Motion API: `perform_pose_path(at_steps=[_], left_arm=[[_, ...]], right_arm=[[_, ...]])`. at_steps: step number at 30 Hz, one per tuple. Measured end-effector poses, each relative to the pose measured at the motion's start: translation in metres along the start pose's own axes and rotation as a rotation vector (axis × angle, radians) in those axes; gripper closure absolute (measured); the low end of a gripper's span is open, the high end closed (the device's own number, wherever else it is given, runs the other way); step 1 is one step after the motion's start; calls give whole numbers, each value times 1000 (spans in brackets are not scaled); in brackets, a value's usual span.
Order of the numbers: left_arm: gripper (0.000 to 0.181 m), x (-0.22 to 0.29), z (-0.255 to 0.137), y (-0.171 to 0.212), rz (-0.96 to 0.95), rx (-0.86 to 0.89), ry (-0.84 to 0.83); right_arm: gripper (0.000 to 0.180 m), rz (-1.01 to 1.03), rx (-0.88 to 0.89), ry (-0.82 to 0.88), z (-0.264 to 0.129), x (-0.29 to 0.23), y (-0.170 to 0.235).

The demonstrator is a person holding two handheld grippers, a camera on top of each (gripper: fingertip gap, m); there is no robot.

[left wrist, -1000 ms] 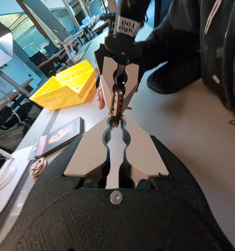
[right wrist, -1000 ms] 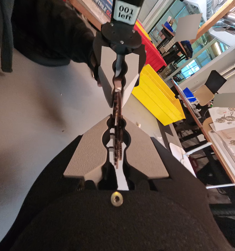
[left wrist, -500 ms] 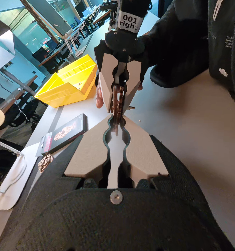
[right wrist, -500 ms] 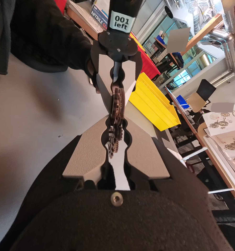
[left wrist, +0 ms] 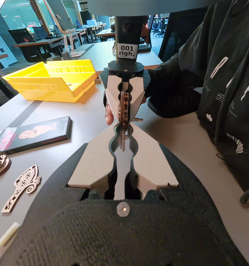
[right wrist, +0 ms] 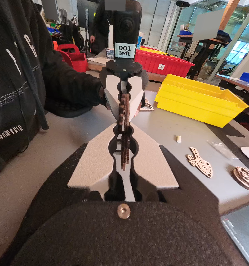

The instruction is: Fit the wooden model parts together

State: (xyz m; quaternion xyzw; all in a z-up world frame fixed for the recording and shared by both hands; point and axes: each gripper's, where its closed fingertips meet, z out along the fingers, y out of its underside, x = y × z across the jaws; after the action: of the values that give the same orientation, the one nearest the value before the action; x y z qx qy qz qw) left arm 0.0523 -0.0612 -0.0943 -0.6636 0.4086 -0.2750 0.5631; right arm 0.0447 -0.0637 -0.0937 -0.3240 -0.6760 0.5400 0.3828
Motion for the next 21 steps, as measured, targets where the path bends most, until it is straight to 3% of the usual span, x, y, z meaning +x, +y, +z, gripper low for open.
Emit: perform_pose_path(at_steps=[11, 16, 21], left_arm=[[173, -2, -1, 7, 26, 58, 13], [164, -9, -2, 16, -22, 3, -5], [171, -12, 2, 28, -4, -77, -40]], right_arm=[[172, -149, -110, 63, 3, 0, 5], [172, -213, -310, 99, 5, 8, 22], [172, -241, -488, 96, 4, 12, 38]])
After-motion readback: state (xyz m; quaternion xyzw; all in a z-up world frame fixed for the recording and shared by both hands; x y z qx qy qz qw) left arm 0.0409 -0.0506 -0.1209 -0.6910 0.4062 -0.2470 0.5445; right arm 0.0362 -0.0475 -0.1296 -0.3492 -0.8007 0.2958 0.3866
